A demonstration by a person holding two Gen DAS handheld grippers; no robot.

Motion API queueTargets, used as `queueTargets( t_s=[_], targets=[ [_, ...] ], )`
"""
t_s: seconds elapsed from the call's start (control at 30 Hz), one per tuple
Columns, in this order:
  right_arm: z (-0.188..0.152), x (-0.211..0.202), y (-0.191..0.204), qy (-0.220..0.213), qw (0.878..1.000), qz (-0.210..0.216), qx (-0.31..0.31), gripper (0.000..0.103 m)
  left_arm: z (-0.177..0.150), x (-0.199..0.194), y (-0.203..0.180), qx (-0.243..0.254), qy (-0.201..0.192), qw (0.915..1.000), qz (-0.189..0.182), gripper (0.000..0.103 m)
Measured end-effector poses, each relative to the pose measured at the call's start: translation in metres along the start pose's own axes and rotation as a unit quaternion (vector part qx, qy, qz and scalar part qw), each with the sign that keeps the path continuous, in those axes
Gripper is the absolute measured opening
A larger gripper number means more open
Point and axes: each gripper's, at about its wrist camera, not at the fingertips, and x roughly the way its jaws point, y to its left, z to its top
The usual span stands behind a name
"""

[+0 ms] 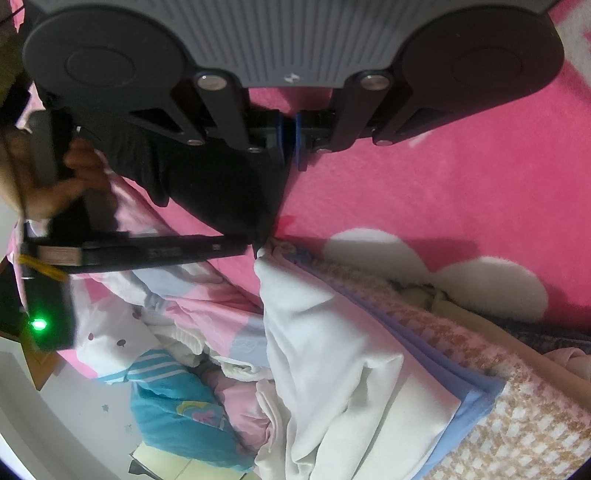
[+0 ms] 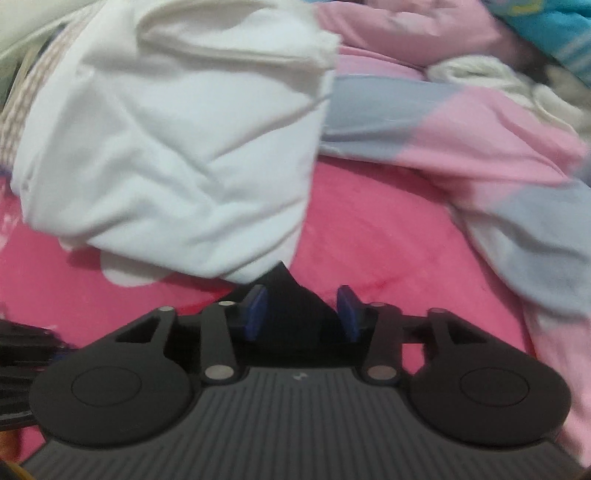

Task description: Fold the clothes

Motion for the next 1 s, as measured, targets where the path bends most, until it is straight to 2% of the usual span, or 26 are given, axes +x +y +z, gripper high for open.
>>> queueTargets(
  t_s=[0.13,0.17,0.2,0.27,0.3,0.37,0.5,0.63,0.8,0.83,1.0],
  targets=[
    [-0.002,0.019,-0.004,0.018,1.000,0.021,-0.007,0.042,-0.001,0.001,-0.001,0.004,0.001,1.0000,-0.001,0.007],
    [-0.002,0.019,-0.003,0.017,1.000,0.023,-0.010,0.038,-0.001,0.001,-0.002,0.006,0.001,1.0000,-0.001,0.007],
    [-0.003,0.017,-0.002,0.014,0.999,0.026,-0.014,0.023,-0.001,0.001,-0.003,0.008,0.000,1.0000,0.000,0.007],
    [-0.005,0.014,0.003,0.011,0.999,0.036,-0.024,0.005,-0.002,0.001,-0.004,0.014,-0.004,0.9999,0.002,0.007],
    [-0.006,0.012,0.006,0.007,0.999,0.035,-0.032,0.003,-0.002,0.000,-0.005,0.016,-0.007,0.9998,0.003,0.007],
    [-0.008,0.005,0.012,-0.007,0.999,0.032,-0.041,0.002,-0.002,-0.004,-0.006,0.018,-0.014,0.9997,0.007,0.006],
    [-0.008,-0.015,0.012,-0.041,0.997,0.061,-0.029,0.002,-0.003,-0.016,-0.001,-0.003,-0.021,0.9997,0.014,0.003],
    [-0.007,-0.021,0.021,-0.049,0.994,0.090,-0.040,0.002,-0.002,-0.023,0.010,-0.042,-0.005,0.9991,0.009,0.002],
    [-0.004,-0.020,0.021,-0.062,0.992,0.108,-0.037,0.002,-0.003,-0.020,0.011,-0.036,0.003,0.9993,0.008,0.003],
    [-0.005,-0.020,0.017,-0.062,0.992,0.104,-0.029,0.002,-0.003,-0.020,0.010,-0.032,0.003,0.9995,0.007,0.005],
    [-0.009,-0.015,0.000,-0.057,0.995,0.081,0.000,0.002,-0.007,-0.020,-0.001,0.002,-0.010,0.9999,0.002,0.042]
  ],
)
